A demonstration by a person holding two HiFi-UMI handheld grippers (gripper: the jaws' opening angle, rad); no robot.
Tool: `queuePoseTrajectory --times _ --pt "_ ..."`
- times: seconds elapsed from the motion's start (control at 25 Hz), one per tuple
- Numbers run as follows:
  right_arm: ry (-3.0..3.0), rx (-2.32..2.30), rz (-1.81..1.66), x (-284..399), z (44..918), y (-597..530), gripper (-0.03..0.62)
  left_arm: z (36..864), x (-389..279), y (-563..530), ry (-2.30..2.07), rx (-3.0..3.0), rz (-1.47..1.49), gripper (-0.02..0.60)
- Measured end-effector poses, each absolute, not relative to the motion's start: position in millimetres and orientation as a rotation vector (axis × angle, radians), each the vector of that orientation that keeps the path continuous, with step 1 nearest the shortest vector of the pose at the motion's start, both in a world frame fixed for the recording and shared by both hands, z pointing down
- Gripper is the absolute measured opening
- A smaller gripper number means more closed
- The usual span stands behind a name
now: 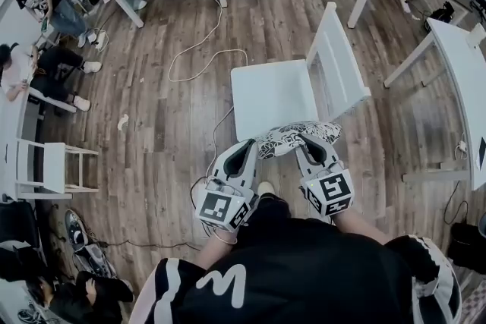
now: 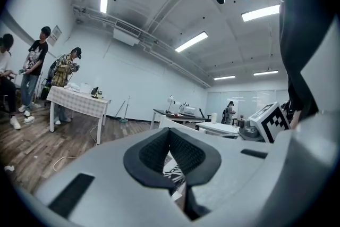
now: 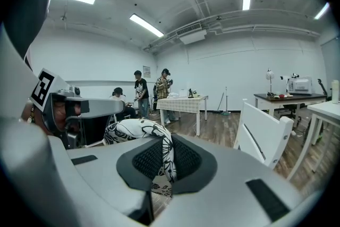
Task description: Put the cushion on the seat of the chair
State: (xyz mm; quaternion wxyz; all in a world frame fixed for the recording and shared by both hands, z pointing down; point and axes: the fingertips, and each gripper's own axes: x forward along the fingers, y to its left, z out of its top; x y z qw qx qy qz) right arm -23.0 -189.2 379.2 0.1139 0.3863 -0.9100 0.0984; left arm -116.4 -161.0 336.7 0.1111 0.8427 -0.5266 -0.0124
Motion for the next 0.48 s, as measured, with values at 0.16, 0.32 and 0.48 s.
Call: queuePoseTrajectory --times 0.16,0.32,0.48 --pt "-2.657 1.161 0.295 -35.4 380.3 -202.5 0.032 340.4 -127.9 -174.5 -1.513 2.49 -0.018 0.003" --pt "-2.646 1.171 0.298 -40.3 384.7 -208.1 0.032 344.1 -133.0 -182.7 -1.496 2.501 -0.017 0.003" --pt "-2.627 1.159 0.314 -39.6 390.8 -215.0 0.032 350.5 -133.8 -191.2 -1.496 2.477 -0.018 0.003"
